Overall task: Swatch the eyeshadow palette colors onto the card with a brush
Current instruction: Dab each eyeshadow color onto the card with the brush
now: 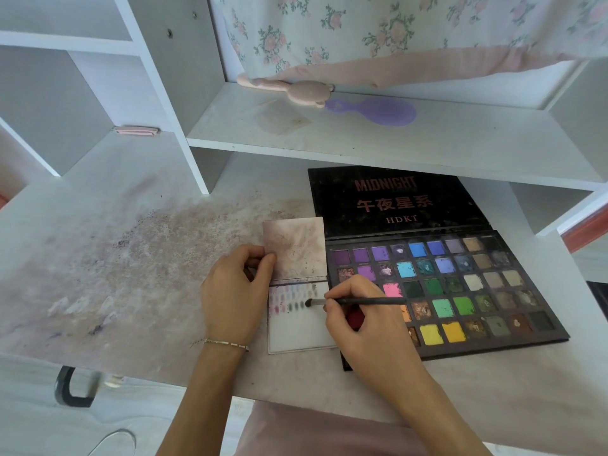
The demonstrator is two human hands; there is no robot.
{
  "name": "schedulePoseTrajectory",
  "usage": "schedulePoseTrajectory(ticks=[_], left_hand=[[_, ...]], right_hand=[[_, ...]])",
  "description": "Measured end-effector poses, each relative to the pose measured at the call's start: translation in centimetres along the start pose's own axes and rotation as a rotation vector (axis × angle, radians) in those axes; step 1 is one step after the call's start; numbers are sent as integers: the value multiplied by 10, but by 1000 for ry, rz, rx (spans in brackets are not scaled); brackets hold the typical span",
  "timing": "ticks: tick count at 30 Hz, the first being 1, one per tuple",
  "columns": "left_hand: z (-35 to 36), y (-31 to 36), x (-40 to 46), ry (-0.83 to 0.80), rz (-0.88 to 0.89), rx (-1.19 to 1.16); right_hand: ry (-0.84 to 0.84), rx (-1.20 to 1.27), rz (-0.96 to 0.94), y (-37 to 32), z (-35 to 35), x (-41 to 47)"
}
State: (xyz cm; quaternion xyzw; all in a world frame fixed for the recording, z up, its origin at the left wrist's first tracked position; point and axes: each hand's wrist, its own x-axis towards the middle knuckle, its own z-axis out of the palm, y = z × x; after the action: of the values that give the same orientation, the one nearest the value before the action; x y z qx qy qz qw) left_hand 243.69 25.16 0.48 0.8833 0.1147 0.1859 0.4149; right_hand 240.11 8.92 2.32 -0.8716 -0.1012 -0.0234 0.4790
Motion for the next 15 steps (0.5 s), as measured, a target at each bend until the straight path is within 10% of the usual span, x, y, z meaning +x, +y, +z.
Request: schedulePoseTrajectory(ticks=[15], left_hand=[[0, 1, 0, -2, 0, 19]], right_hand=[[38, 127, -3, 2, -4, -3]])
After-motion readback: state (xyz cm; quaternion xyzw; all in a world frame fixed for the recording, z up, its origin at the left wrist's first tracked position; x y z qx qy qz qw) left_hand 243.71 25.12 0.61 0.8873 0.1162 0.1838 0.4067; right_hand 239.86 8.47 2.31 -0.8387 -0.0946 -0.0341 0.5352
